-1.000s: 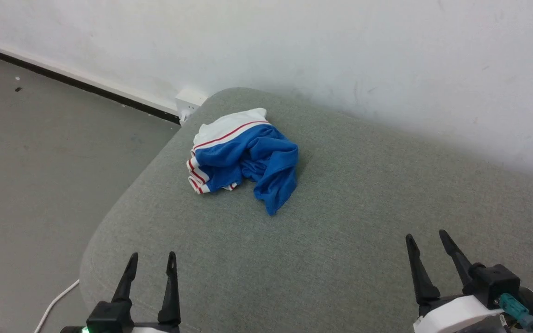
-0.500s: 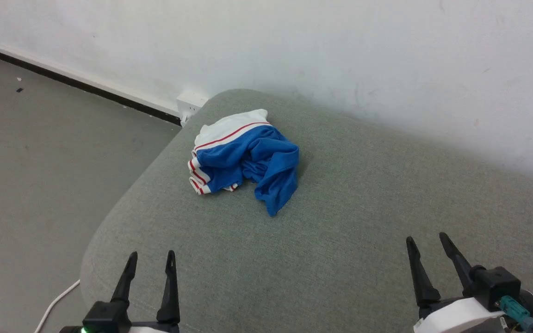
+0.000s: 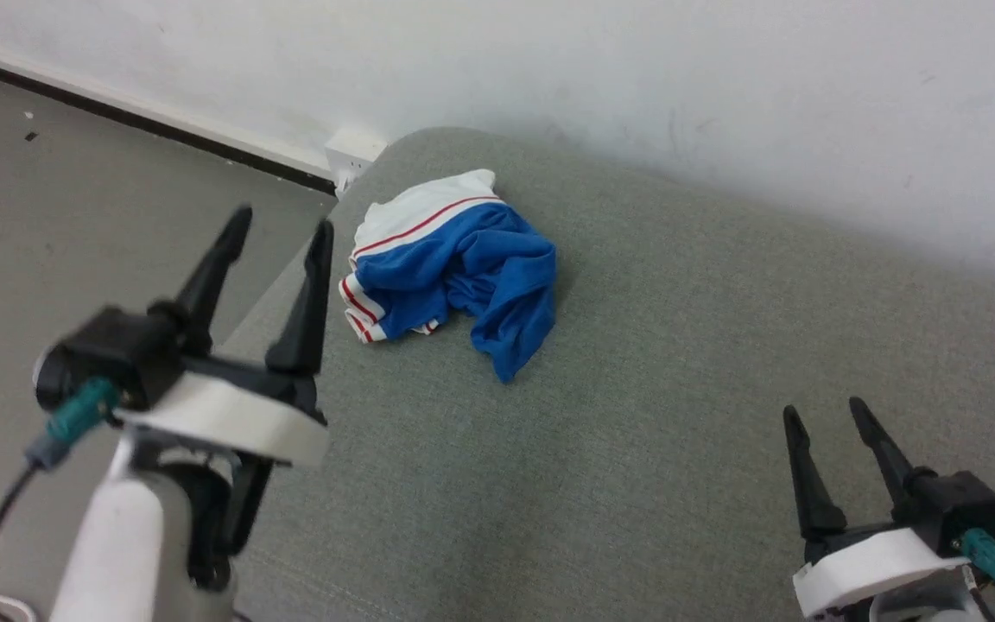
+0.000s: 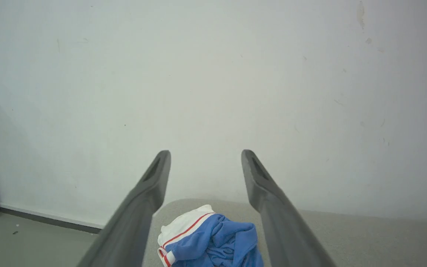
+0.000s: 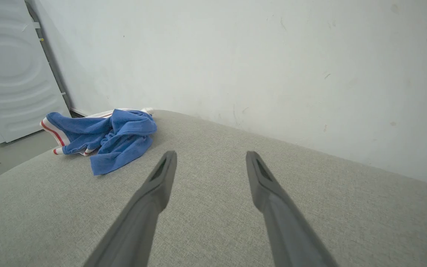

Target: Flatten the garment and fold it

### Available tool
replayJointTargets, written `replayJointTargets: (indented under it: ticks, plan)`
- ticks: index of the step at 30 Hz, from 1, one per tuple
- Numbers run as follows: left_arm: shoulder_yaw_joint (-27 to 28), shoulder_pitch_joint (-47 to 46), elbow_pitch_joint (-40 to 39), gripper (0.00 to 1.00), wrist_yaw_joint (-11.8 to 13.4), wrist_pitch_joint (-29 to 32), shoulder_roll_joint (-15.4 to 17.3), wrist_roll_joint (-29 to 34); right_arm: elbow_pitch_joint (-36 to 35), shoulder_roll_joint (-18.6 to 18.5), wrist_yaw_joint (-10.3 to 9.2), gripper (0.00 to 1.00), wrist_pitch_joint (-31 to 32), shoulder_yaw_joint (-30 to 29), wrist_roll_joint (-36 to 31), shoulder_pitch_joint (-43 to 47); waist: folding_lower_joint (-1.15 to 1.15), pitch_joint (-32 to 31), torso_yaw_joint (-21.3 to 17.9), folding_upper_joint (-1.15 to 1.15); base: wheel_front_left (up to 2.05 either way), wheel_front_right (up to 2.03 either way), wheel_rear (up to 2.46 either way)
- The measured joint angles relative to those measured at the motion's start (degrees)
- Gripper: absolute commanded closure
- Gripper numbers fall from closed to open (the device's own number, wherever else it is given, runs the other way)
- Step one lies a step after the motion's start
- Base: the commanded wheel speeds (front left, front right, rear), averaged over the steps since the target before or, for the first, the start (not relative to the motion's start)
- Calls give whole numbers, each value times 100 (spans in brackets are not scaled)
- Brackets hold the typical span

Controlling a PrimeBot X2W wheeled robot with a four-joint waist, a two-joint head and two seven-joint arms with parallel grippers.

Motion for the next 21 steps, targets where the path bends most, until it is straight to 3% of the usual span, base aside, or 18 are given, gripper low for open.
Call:
replayJointTargets:
  ticks: [4, 9, 12, 17, 21]
  plan:
    - [-11, -1172, 175, 0, -64, 690, 382, -138, -347, 0, 0, 0, 145, -83, -162, -143, 0, 257, -41, 0, 0, 0, 0]
    - [65, -2495, 1126, 0, -112, 1293, 655, -602, -890, 1, 0, 0, 360, -79, -358, -381, 1, 654, -147, 0, 0, 0, 0]
    - [22, -3028, 1728, 0, -156, 1660, 777, -1114, -1196, 0, 0, 0, 494, -29, -447, -518, 2, 905, -253, 0, 0, 0, 0]
    - [-316, -3674, 2414, 0, -162, 2150, 1507, -1262, -1718, 1, 0, 0, 704, 22, -627, -691, 1, 1336, -490, 0, 0, 0, 0]
    - [-487, -4186, 2882, 0, -163, 2531, 1699, -1536, -2002, 4, 0, 0, 842, 46, -714, -801, 2, 1682, -702, 0, 0, 0, 0]
